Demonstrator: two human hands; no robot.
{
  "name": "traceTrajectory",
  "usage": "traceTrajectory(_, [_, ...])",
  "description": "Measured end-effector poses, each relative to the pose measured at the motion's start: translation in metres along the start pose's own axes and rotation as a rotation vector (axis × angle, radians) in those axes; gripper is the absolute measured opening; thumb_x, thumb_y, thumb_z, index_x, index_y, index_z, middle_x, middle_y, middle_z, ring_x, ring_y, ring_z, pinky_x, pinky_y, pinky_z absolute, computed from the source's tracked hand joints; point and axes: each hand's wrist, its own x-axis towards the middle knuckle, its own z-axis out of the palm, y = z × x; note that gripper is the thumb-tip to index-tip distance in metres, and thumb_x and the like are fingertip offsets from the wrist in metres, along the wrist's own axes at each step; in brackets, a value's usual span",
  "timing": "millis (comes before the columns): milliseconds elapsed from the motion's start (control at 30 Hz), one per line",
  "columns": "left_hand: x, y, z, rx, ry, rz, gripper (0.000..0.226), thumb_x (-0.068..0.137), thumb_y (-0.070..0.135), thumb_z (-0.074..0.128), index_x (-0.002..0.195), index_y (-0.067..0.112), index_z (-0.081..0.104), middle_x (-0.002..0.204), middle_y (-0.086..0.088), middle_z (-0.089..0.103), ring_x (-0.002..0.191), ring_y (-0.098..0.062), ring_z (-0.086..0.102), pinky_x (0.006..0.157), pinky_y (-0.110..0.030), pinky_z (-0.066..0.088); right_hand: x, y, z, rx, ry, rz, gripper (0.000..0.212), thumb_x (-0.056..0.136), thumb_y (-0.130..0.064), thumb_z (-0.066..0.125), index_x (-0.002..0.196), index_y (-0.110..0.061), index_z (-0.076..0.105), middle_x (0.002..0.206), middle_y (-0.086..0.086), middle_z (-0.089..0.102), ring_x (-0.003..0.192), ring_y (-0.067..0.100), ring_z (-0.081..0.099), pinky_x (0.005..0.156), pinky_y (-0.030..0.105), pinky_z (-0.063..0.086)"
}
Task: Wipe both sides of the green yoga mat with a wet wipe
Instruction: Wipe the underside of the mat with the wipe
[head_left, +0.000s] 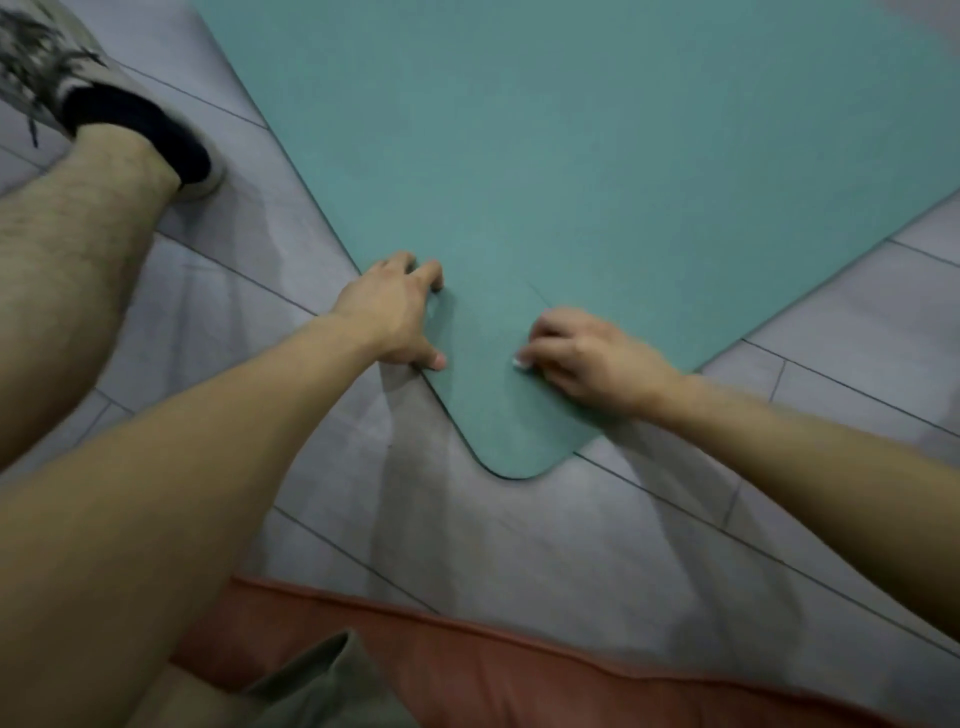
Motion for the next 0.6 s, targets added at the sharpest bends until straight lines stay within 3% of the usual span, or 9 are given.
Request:
traceTrajectory(100, [0.002,0.008,-0.007,0.051,-0.026,-0.013,0.100,0.057,0.058,0.098,0.137,0.025,0.046,0.140,-0.010,0.046,0.128,-0.036,0.051,0.104,-0.047,0.050,0.029,0.058,-0.017,-0.066,0.317,0.516,0.019,0.094,-0.008,0.064,0.104,-0.012,0.079,0.100,0.013,0.065,0.094,0.037,0.065,0.081,0.032,0.045])
traceTrajectory(167, [0.003,0.014,-0.008,0.070,-0.038,-0.037,0.100,0.057,0.056,0.098,0.136,0.023,0.046,0.139,-0.012,0.046,0.126,-0.037,0.052,0.103,-0.048,0.051,0.031,0.037,-0.005,-0.008,0.356,0.647,0.020,0.091,-0.006,0.063,0.103,-0.009,0.080,0.099,0.014,0.066,0.093,0.037,0.066,0.082,0.033,0.047])
traceTrajectory(200, [0.003,0.015,-0.008,0.075,-0.042,-0.044,0.101,0.056,0.055,0.099,0.135,0.022,0.045,0.138,-0.012,0.046,0.127,-0.037,0.052,0.103,-0.048,0.051,0.024,0.012,0.006,0.026,0.305,0.566,0.021,0.090,-0.005,0.063,0.102,-0.009,0.079,0.098,0.013,0.066,0.093,0.036,0.065,0.083,0.035,0.049])
traceTrajectory(333, [0.001,0.014,-0.007,0.057,-0.036,-0.075,0.100,0.054,0.054,0.099,0.133,0.024,0.045,0.140,-0.011,0.045,0.130,-0.036,0.048,0.102,-0.051,0.051,-0.034,-0.071,0.027,0.152,-0.132,-0.064,0.019,0.101,-0.015,0.057,0.109,-0.007,0.072,0.106,0.011,0.060,0.099,0.030,0.058,0.086,0.039,0.051])
traceTrajectory(400, [-0.002,0.014,-0.006,0.030,-0.042,-0.076,0.099,0.058,0.051,0.098,0.136,0.024,0.044,0.144,-0.010,0.043,0.133,-0.036,0.047,0.104,-0.051,0.050,-0.031,-0.036,0.013,0.058,-0.114,-0.128,0.019,0.104,-0.018,0.058,0.109,-0.009,0.073,0.105,0.011,0.061,0.097,0.030,0.059,0.084,0.038,0.050])
traceTrajectory(467, [-0.010,0.018,-0.004,0.002,-0.029,-0.060,0.094,0.067,0.041,0.093,0.144,0.020,0.043,0.150,-0.009,0.040,0.137,-0.035,0.046,0.110,-0.051,0.047,-0.013,0.026,-0.007,-0.059,0.110,0.113,0.016,0.099,-0.014,0.063,0.106,-0.011,0.077,0.101,0.013,0.063,0.095,0.033,0.062,0.083,0.038,0.051])
traceTrajectory(533, [-0.021,0.029,0.004,0.006,-0.020,-0.013,0.089,0.076,0.028,0.081,0.155,0.019,0.039,0.160,-0.011,0.035,0.145,-0.036,0.042,0.118,-0.048,0.042,-0.004,0.076,-0.027,-0.124,0.300,0.512,0.020,0.096,-0.013,0.061,0.106,-0.012,0.078,0.103,0.015,0.064,0.098,0.039,0.064,0.084,0.040,0.051])
traceTrajectory(600, [-0.032,0.044,0.013,0.010,-0.088,-0.004,0.108,0.075,0.036,0.083,0.165,0.021,0.025,0.171,-0.017,0.019,0.156,-0.037,0.026,0.127,-0.044,0.029,-0.005,0.077,-0.025,-0.096,0.388,0.740,0.022,0.094,-0.012,0.060,0.106,-0.011,0.078,0.102,0.016,0.065,0.097,0.040,0.065,0.083,0.039,0.051])
